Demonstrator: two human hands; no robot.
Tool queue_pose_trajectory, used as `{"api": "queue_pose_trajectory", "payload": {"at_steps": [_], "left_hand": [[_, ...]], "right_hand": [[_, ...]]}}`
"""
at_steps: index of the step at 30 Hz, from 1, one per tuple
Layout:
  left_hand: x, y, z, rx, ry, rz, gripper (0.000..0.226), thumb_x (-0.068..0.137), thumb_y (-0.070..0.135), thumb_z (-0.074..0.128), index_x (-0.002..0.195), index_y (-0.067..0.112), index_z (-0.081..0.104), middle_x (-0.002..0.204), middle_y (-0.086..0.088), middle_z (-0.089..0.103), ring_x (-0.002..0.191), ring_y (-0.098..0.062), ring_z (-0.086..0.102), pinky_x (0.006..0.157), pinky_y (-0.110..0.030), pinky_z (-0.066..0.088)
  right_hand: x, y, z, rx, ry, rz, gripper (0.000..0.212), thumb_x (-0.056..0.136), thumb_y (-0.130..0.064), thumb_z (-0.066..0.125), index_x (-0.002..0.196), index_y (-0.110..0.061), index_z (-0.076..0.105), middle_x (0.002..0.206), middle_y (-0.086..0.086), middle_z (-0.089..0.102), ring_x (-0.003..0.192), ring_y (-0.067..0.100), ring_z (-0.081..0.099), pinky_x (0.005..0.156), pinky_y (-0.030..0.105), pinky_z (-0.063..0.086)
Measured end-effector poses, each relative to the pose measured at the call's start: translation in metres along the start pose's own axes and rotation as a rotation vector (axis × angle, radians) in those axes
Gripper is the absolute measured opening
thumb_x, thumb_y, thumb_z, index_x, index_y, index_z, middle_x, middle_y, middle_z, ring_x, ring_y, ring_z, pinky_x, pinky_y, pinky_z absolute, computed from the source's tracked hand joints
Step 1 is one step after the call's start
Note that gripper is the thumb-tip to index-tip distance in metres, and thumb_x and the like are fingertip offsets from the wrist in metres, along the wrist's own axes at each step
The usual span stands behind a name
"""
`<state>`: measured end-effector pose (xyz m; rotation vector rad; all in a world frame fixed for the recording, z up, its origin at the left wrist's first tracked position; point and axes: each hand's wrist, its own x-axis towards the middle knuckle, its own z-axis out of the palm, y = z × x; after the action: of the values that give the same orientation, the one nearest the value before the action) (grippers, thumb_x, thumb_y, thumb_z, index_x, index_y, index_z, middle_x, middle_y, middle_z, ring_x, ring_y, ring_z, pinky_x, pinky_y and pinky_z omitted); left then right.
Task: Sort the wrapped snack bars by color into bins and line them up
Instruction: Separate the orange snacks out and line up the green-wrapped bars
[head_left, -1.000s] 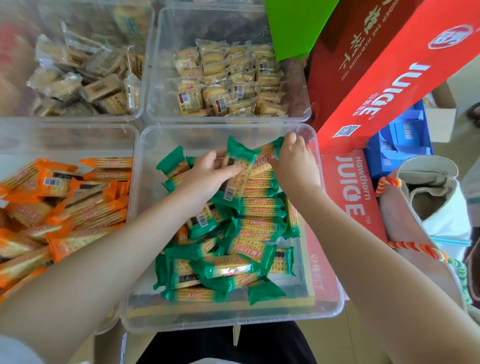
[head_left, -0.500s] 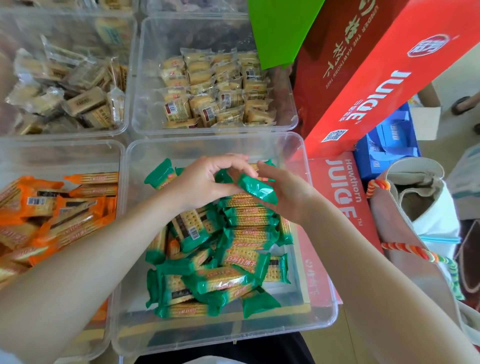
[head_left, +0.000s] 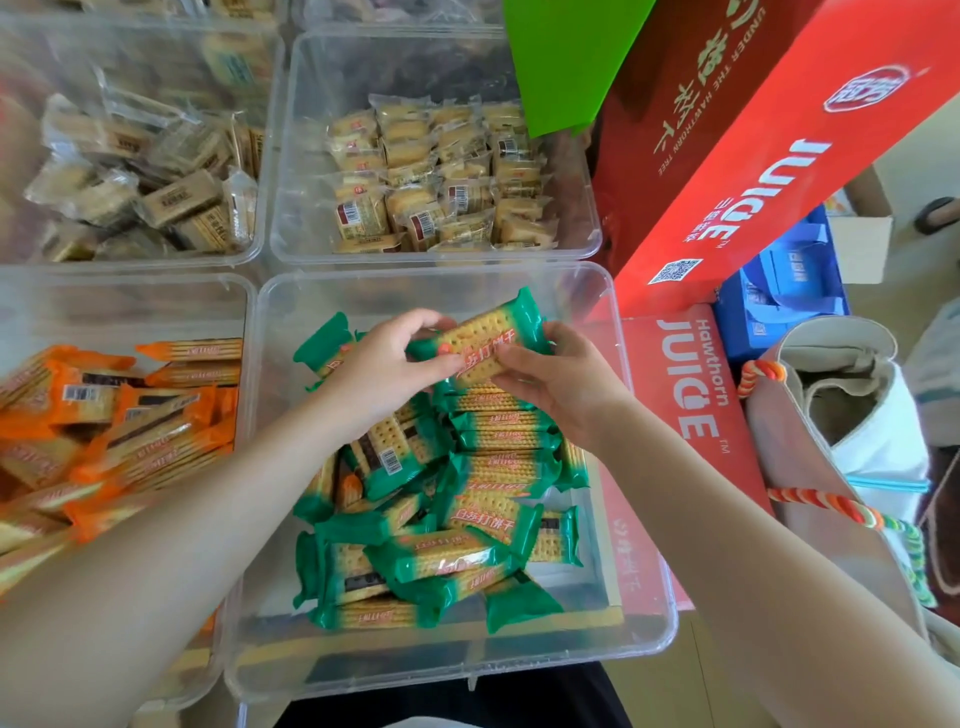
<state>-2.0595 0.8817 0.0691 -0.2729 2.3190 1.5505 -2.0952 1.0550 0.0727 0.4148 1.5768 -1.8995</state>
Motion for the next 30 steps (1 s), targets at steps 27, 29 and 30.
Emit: {"api": "queue_pose_trajectory", "payload": {"at_steps": [27,29,30], "left_hand": [[0.021,-0.013,0.006,0.47,0.248,0.314,0.032,0.084,0.022,0.065,0.112,0.013,0.054,0.123,-0.002,0.049,0.108,-0.016,0.05,0.088,-0.021,0.038],[0.026,-0.009,0.011,0.496,0.32,0.316,0.033,0.084,0.023,0.066,0.11,0.01,0.05,0.118,-0.004,0.05,0.1,-0.018,0.052,0.081,-0.023,0.041],[0.027,-0.007,0.013,0.501,0.363,0.316,0.035,0.083,0.024,0.066,0.11,0.009,0.049,0.115,-0.005,0.051,0.098,-0.018,0.053,0.079,-0.024,0.042]], "right_hand": [[0.042,-0.031,-0.023,-1.629,0.132,-0.705,0.035,0.073,0.015,0.054,0.102,-0.003,0.058,0.087,0.015,0.065,0.081,0.033,0.06,0.075,0.041,0.047],[0.044,-0.037,-0.025,-1.631,0.077,-0.682,0.04,0.073,0.015,0.052,0.106,-0.004,0.063,0.099,0.015,0.066,0.093,0.033,0.06,0.085,0.042,0.046],[0.043,-0.038,-0.025,-1.646,0.051,-0.656,0.043,0.074,0.014,0.05,0.109,-0.005,0.064,0.105,0.014,0.065,0.098,0.032,0.059,0.089,0.042,0.044]]}}
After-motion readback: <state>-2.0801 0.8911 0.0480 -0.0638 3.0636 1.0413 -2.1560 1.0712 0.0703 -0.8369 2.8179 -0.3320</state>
